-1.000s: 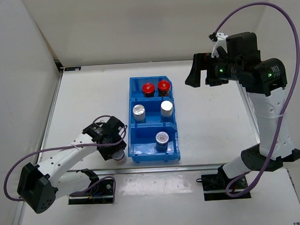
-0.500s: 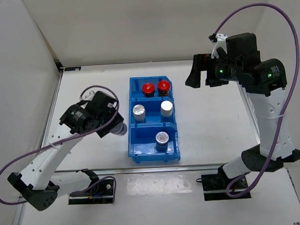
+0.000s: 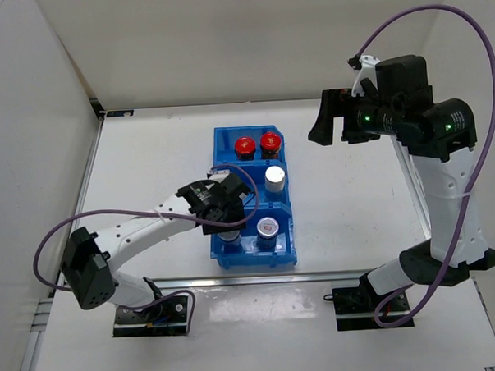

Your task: Organize the condiment bottles

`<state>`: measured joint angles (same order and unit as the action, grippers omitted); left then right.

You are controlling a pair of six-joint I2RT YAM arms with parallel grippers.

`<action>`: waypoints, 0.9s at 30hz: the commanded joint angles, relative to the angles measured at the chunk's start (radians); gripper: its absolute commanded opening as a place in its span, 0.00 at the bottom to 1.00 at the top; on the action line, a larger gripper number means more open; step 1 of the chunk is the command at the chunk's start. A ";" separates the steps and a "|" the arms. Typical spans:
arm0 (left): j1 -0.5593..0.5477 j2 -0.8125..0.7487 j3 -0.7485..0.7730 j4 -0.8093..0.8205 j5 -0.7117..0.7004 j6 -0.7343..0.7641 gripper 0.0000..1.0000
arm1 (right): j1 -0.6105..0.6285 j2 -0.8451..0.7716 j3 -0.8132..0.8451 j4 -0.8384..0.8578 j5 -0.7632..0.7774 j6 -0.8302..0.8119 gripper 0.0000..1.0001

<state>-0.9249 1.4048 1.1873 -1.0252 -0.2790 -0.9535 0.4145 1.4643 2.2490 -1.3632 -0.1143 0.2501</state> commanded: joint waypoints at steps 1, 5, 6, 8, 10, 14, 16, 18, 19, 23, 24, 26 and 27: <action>-0.005 -0.015 -0.034 0.158 -0.022 0.039 0.12 | -0.003 -0.041 0.006 -0.248 0.013 -0.006 1.00; -0.005 0.040 -0.066 0.227 -0.022 0.070 0.29 | -0.003 -0.050 -0.031 -0.235 -0.024 0.014 1.00; -0.005 0.051 -0.066 0.262 -0.022 0.084 0.36 | -0.003 -0.050 -0.031 -0.235 -0.024 0.014 1.00; -0.005 0.083 -0.066 0.284 -0.008 0.107 0.74 | -0.003 -0.050 -0.031 -0.235 -0.024 0.014 1.00; -0.005 0.101 -0.057 0.284 -0.008 0.107 0.87 | -0.003 -0.050 -0.022 -0.235 -0.024 0.003 1.00; -0.005 0.147 -0.028 0.257 -0.019 0.127 0.99 | -0.003 -0.050 -0.022 -0.235 -0.024 0.003 1.00; -0.005 0.158 0.018 0.199 -0.040 0.127 0.99 | -0.003 -0.050 -0.022 -0.235 -0.024 0.003 1.00; -0.005 0.158 0.064 0.142 -0.086 0.127 0.99 | -0.003 -0.050 -0.022 -0.235 -0.024 0.003 1.00; -0.005 0.143 0.095 0.104 -0.116 0.127 0.99 | -0.003 -0.050 -0.022 -0.235 -0.024 0.003 1.00; -0.031 0.021 0.288 -0.073 -0.355 0.127 0.99 | -0.003 -0.061 -0.035 -0.235 0.013 0.015 1.00; -0.031 -0.010 0.307 -0.108 -0.392 0.142 0.99 | -0.003 -0.073 -0.045 -0.235 0.013 0.024 1.00; -0.031 -0.119 0.321 -0.108 -0.495 0.179 0.99 | -0.003 -0.084 -0.087 -0.235 0.013 0.035 1.00; -0.031 -0.162 0.302 -0.049 -0.524 0.253 0.99 | -0.003 -0.099 -0.106 -0.226 0.013 0.035 1.00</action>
<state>-0.9531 1.4265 1.4609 -1.0306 -0.5823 -0.8013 0.4145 1.4132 2.1880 -1.3590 -0.1123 0.2626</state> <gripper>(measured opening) 0.992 0.998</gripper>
